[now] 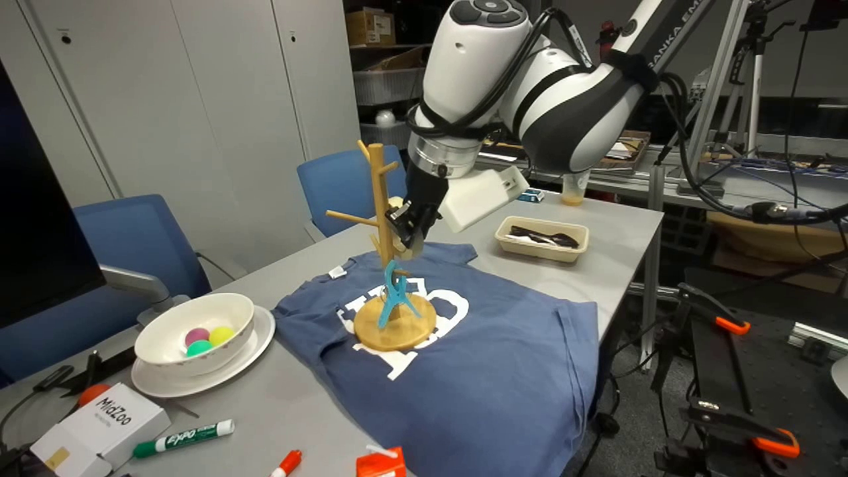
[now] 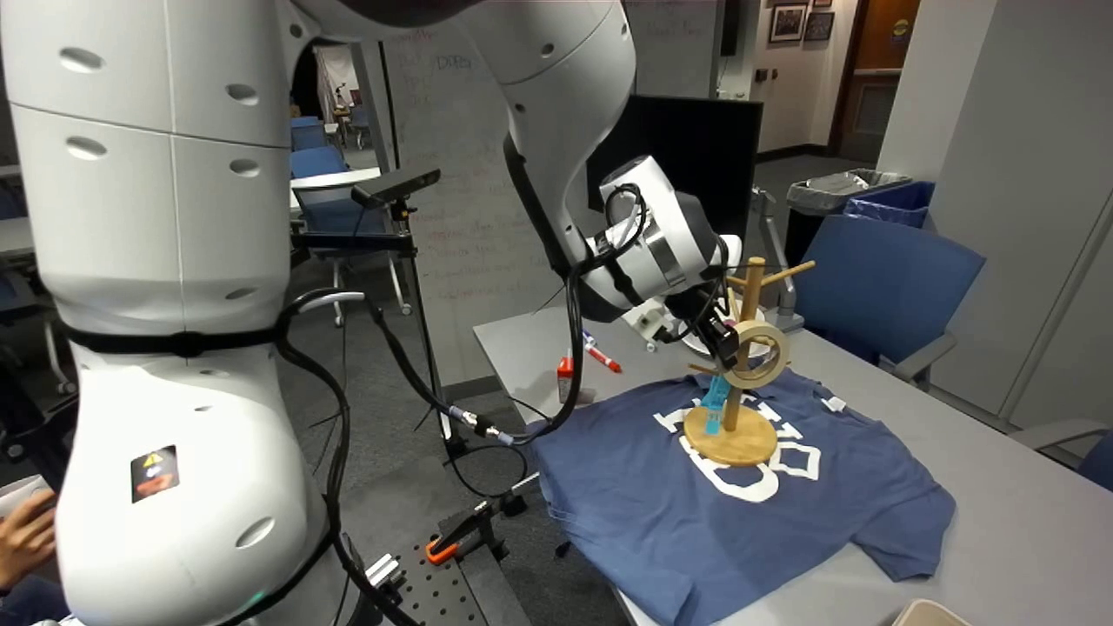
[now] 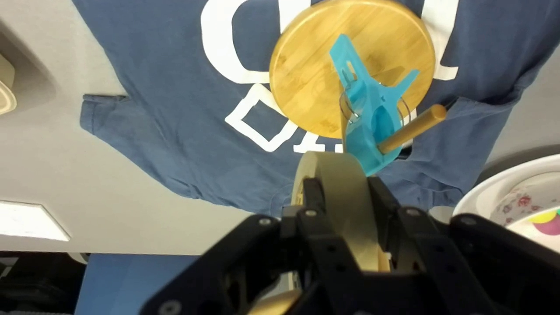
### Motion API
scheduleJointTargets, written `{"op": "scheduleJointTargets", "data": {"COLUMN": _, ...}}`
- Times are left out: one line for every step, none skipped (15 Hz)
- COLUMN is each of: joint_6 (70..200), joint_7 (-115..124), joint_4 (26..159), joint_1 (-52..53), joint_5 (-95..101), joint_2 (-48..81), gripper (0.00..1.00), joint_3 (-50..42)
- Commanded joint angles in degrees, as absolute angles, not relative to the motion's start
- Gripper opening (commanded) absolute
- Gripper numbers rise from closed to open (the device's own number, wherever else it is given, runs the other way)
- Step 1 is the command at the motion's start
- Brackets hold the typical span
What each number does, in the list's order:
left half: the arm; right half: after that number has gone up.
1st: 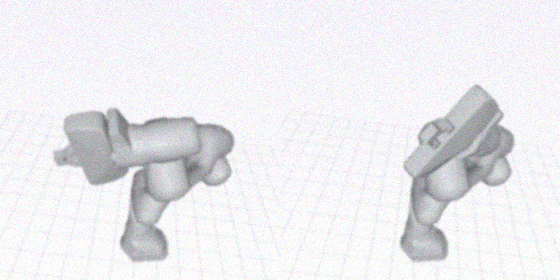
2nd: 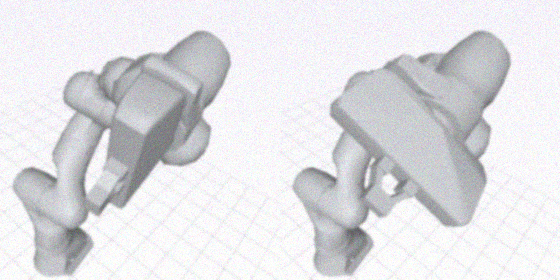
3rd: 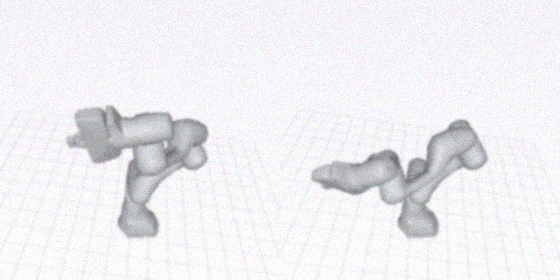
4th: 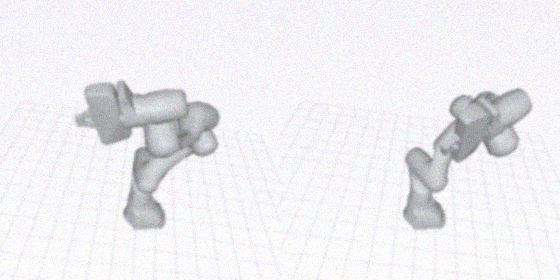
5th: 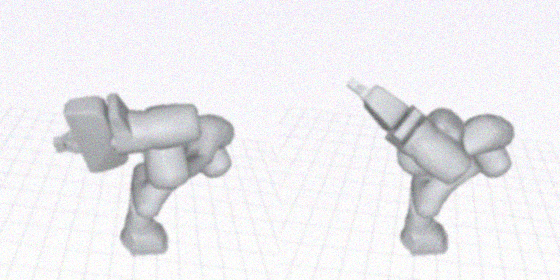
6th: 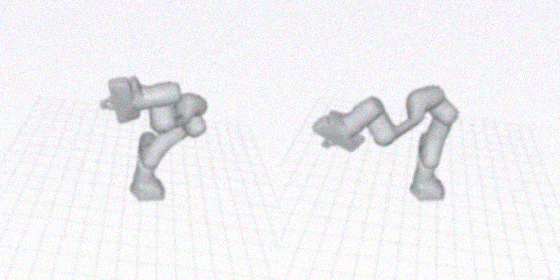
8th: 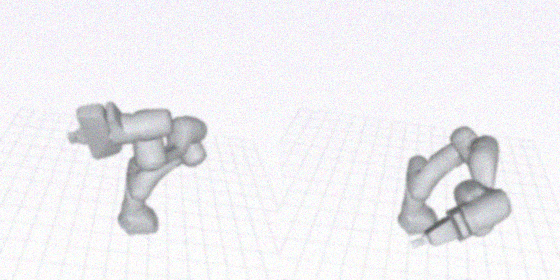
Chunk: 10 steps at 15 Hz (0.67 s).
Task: Pick up the tape from the wooden holder and put it on the table.
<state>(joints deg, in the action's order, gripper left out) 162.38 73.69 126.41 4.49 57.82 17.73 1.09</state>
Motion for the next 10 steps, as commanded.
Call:
{"op": "scheduleJointTargets", "data": {"joint_6": 161.88, "joint_7": 79.28, "joint_4": 127.39, "joint_1": 6.33, "joint_5": 63.91, "joint_2": 15.78, "gripper": 0.07, "joint_3": -0.73}}
{"op": "scheduleJointTargets", "data": {"joint_6": 161.65, "joint_7": 80.63, "joint_4": 127.97, "joint_1": 6.44, "joint_5": 65.5, "joint_2": 15.07, "gripper": 0.07, "joint_3": -0.93}}
{"op": "scheduleJointTargets", "data": {"joint_6": 161.34, "joint_7": 82.07, "joint_4": 128.56, "joint_1": 6.5, "joint_5": 67.1, "joint_2": 14.31, "gripper": 0.07, "joint_3": -1.12}}
{"op": "scheduleJointTargets", "data": {"joint_6": 161.17, "joint_7": 83.32, "joint_4": 129.26, "joint_1": 6.41, "joint_5": 68.5, "joint_2": 13.47, "gripper": 0.07, "joint_3": -1.23}}
{"op": "scheduleJointTargets", "data": {"joint_6": 161.04, "joint_7": 84.61, "joint_4": 129.88, "joint_1": 6.34, "joint_5": 69.88, "joint_2": 12.76, "gripper": 0.07, "joint_3": -1.34}}
{"op": "scheduleJointTargets", "data": {"joint_6": 160.77, "joint_7": 85.66, "joint_4": 130.66, "joint_1": 6.23, "joint_5": 71.02, "joint_2": 11.84, "gripper": 0.07, "joint_3": -1.36}}
{"op": "scheduleJointTargets", "data": {"joint_6": 160.43, "joint_7": 86.64, "joint_4": 131.47, "joint_1": 6.12, "joint_5": 72.11, "joint_2": 10.9, "gripper": 0.07, "joint_3": -1.38}}
{"op": "scheduleJointTargets", "data": {"joint_6": 160.28, "joint_7": 87.24, "joint_4": 132.33, "joint_1": 5.91, "joint_5": 72.72, "joint_2": 9.96, "gripper": 0.07, "joint_3": -1.38}}
{"op": "scheduleJointTargets", "data": {"joint_6": 160.21, "joint_7": 87.85, "joint_4": 133.24, "joint_1": 5.73, "joint_5": 73.37, "joint_2": 8.97, "gripper": 0.07, "joint_3": -1.49}}
{"op": "scheduleJointTargets", "data": {"joint_6": 160.01, "joint_7": 88.5, "joint_4": 133.98, "joint_1": 5.66, "joint_5": 74.02, "joint_2": 8.02, "gripper": 0.07, "joint_3": -1.63}}
